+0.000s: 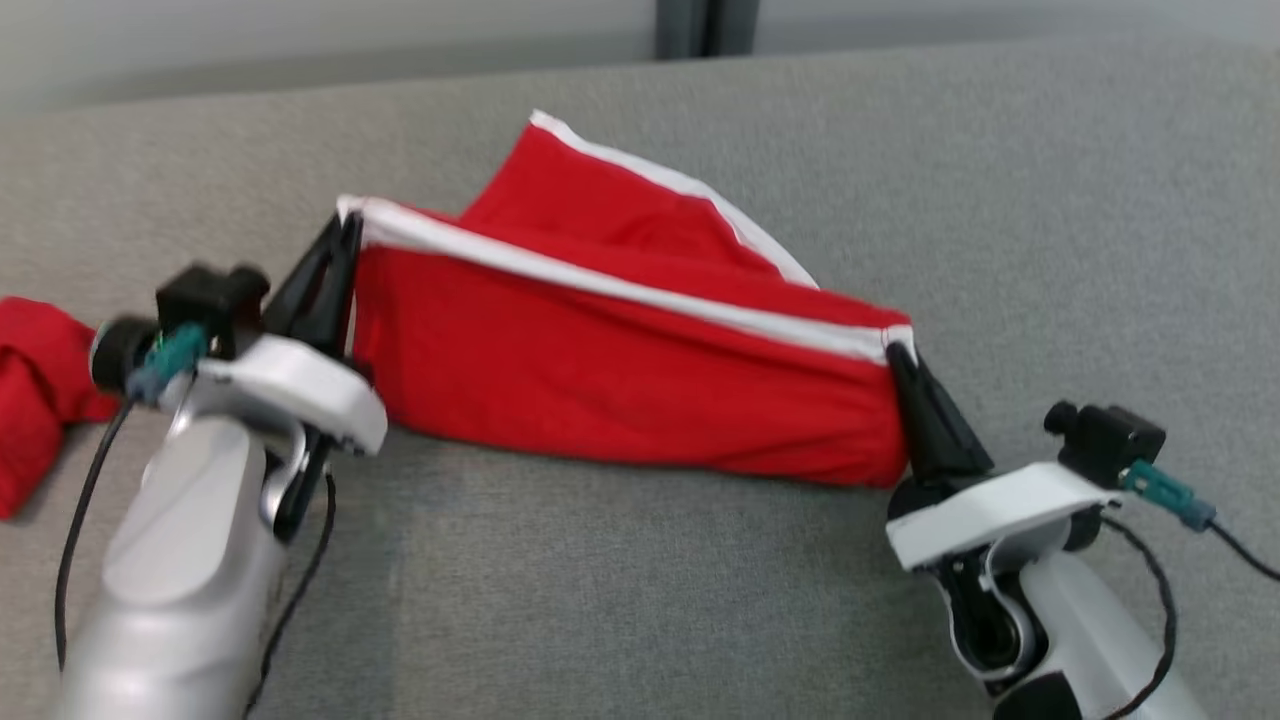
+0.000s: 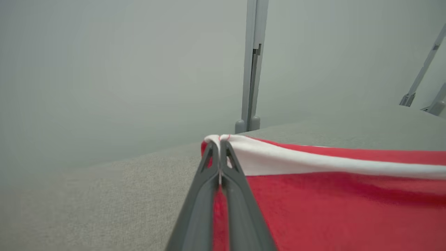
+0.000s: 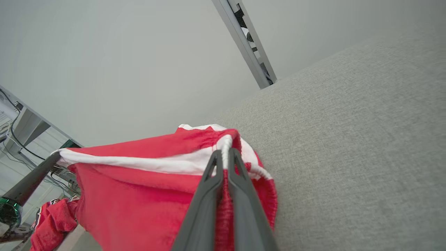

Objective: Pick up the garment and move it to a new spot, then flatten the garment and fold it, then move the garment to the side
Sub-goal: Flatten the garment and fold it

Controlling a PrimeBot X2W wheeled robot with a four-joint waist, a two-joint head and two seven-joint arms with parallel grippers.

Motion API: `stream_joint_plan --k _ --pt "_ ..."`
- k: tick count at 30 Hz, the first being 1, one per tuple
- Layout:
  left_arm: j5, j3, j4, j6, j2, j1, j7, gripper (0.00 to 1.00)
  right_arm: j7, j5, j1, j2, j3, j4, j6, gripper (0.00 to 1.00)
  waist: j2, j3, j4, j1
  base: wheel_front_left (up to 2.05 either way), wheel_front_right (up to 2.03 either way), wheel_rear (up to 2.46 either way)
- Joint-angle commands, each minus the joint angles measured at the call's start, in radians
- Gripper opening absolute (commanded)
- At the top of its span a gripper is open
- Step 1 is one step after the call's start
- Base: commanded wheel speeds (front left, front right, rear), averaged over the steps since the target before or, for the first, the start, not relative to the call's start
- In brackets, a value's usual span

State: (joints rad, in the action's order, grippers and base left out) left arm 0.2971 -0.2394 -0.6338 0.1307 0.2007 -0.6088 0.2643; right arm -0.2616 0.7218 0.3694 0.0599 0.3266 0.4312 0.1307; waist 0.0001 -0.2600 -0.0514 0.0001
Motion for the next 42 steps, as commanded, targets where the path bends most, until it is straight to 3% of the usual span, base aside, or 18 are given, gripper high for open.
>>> stream_joint_plan --k 1,11,26,27,28,29,37,42 --pt "-0.018 -0.017 -0.030 0.000 0.007 -0.054 0.000 0.00 -0.005 -0.009 0.025 -0.003 -0.021 -0.002 0.000 0.00 -0.0001 -0.102 -0.057 -0.0001 0.00 0.00 0.00" --pt "-0.092 -0.089 -0.293 -0.014 0.000 -0.380 0.000 0.00 -0.005 0.091 0.093 -0.006 -0.033 -0.078 0.000 0.00 -0.0001 -0.231 -0.133 -0.0001 0.00 0.00 0.00" --pt "-0.148 -0.138 -0.515 -0.071 -0.019 -0.579 0.000 0.00 -0.003 0.120 0.113 -0.006 0.061 -0.126 0.000 0.00 -0.0001 -0.254 -0.182 -0.0001 0.00 0.00 0.00" --pt "-0.147 -0.138 -0.524 -0.072 -0.018 -0.583 0.000 0.25 -0.003 0.130 0.114 -0.006 0.071 -0.123 0.000 0.23 -0.0001 -0.254 -0.186 -0.0001 0.00 0.00 0.00" --pt "-0.137 -0.130 -0.528 -0.076 -0.017 -0.586 0.000 0.73 -0.003 0.133 0.117 -0.006 0.076 -0.120 0.000 0.49 -0.0001 -0.254 -0.189 -0.0001 0.00 0.00 0.00" --pt "-0.133 -0.125 -0.530 -0.075 -0.016 -0.587 0.000 1.00 -0.003 0.131 0.120 -0.005 0.072 -0.121 0.000 1.00 -0.0001 -0.253 -0.191 -0.0001 0.00 0.00 0.00" --pt "-0.086 -0.089 -0.549 -0.078 -0.036 -0.522 -0.001 1.00 -0.003 0.030 0.095 -0.006 -0.037 -0.115 0.000 1.00 -0.0001 -0.226 -0.168 -0.0001 0.00 0.00 0.00" --pt "-0.053 -0.079 -0.623 -0.057 -0.053 -0.499 -0.091 1.00 -0.003 -0.009 0.059 -0.006 -0.107 -0.105 0.000 1.00 -0.0001 -0.186 -0.135 -0.0001 0.00 0.00 0.00"
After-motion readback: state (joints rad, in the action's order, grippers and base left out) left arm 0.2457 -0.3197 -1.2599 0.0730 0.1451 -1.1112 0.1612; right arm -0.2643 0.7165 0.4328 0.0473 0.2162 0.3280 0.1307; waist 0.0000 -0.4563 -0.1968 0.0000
